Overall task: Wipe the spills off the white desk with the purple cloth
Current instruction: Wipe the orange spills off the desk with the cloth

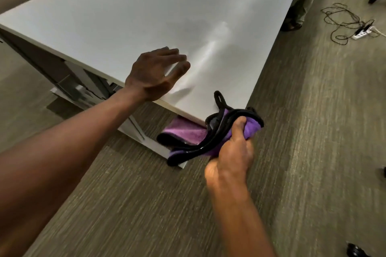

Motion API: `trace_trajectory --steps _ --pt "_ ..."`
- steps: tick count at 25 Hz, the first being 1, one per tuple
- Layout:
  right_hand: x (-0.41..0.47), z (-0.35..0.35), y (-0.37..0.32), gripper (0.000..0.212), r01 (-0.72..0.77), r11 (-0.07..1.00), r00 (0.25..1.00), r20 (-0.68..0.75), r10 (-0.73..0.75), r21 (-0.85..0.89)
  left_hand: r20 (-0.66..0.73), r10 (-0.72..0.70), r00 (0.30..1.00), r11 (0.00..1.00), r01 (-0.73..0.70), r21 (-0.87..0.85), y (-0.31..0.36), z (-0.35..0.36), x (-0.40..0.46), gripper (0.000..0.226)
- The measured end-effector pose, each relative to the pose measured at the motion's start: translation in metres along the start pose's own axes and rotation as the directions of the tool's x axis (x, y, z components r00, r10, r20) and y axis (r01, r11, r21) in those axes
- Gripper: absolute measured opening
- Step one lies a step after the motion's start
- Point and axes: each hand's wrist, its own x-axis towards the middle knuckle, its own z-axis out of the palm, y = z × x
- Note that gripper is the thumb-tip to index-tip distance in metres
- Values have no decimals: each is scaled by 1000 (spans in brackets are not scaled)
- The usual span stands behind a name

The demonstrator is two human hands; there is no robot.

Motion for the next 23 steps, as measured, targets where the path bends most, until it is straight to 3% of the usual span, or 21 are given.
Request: trace_trajectory --steps 4,6,7,9,11,14,16,19,23 --pt "11 8 -14 41 -92 996 994 60 92 3 8 -13 1000 1000 13 7 -2 4 2 60" --pt "11 1 -7 38 15 992 999 30 -12 -123 6 -21 1000 1000 21 9 -2 5 1 61" --pt "10 -3 -2 37 142 956 990 11 -144 -258 1 -20 1000 1000 20 5 -2 5 1 62" --pt "5 -13 10 47 398 751 895 43 -444 -528 -9 -17 1000 1000 17 -7 -2 5 2 61" --pt "-3 -25 21 61 575 525 757 167 -631 -627 -25 -21 999 999 20 -25 -3 5 3 59" --pt "-9 -51 37 63 665 276 655 365 -662 -694 -30 -18 999 999 17 -41 -5 7 2 57" --pt "-6 -55 34 62 688 262 657 427 -621 -676 -41 -23 999 998 20 -52 -7 7 3 58" --pt "11 -38 6 63 648 343 726 416 -548 -680 -40 -13 999 999 11 -47 -6 8 6 60" --pt "49 -13 -43 35 595 470 800 419 -431 -653 -43 -5 999 999 3 -36 -4 7 9 62"
